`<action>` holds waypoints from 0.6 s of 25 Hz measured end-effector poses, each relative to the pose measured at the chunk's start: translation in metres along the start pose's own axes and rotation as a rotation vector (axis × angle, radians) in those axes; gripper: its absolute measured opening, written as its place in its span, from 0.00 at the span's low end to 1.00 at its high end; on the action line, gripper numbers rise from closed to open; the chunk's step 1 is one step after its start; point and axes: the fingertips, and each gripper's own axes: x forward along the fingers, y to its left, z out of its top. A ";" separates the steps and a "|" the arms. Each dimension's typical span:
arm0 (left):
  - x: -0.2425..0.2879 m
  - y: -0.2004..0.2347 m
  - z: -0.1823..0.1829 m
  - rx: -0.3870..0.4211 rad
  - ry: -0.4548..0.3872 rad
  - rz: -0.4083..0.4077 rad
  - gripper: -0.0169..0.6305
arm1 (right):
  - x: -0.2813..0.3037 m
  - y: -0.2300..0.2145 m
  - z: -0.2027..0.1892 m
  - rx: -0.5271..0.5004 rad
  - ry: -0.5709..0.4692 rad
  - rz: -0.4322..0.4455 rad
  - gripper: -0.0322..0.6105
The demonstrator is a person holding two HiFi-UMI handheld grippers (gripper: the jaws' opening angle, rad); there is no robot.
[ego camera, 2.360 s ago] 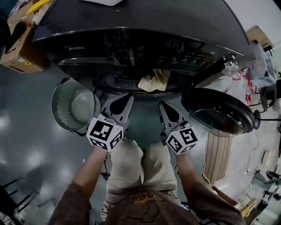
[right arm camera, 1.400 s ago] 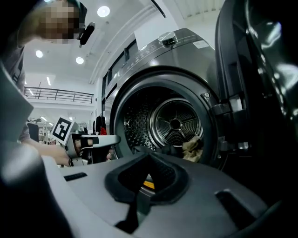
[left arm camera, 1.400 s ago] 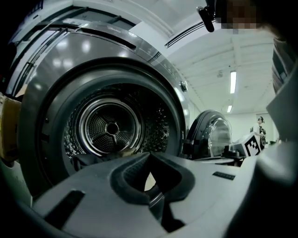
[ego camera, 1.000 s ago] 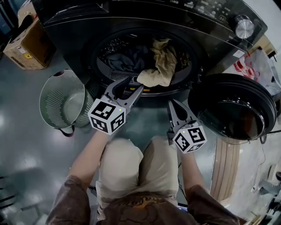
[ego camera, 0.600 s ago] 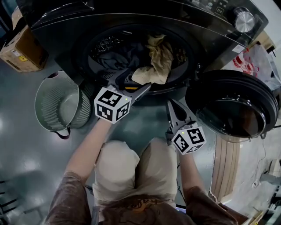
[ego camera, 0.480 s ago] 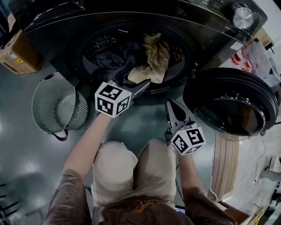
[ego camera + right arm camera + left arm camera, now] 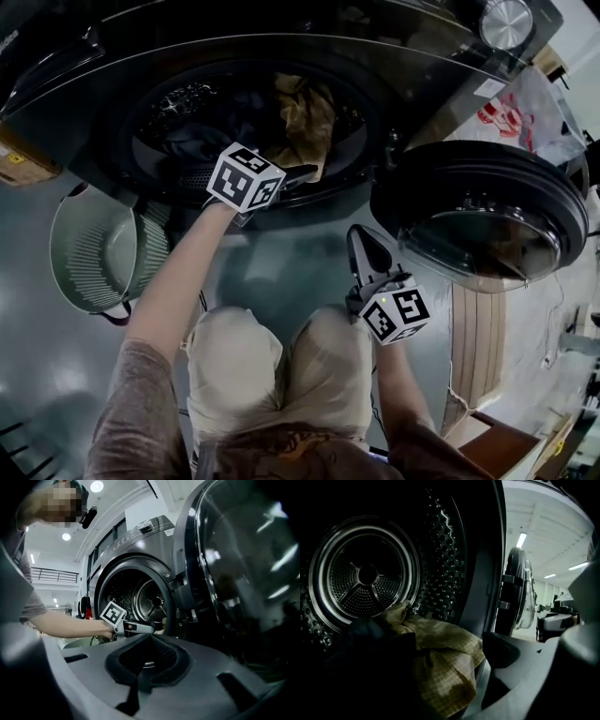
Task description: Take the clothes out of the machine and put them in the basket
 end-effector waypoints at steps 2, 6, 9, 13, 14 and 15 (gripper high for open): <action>0.008 0.001 -0.002 0.035 0.055 -0.026 0.70 | -0.001 -0.002 0.000 0.007 -0.002 -0.012 0.05; 0.021 -0.001 -0.009 0.084 0.163 -0.076 0.70 | 0.000 -0.005 0.002 0.013 -0.005 -0.024 0.05; 0.027 -0.005 -0.018 0.138 0.243 -0.103 0.70 | 0.002 -0.006 0.004 0.015 -0.011 -0.029 0.05; 0.032 -0.007 -0.029 0.226 0.333 -0.106 0.61 | 0.003 -0.006 0.005 0.013 -0.009 -0.036 0.05; 0.032 -0.008 -0.031 0.241 0.349 -0.111 0.57 | 0.003 -0.006 0.005 0.012 -0.008 -0.036 0.05; 0.032 -0.010 -0.032 0.250 0.362 -0.121 0.55 | 0.003 -0.005 0.005 0.011 -0.008 -0.034 0.05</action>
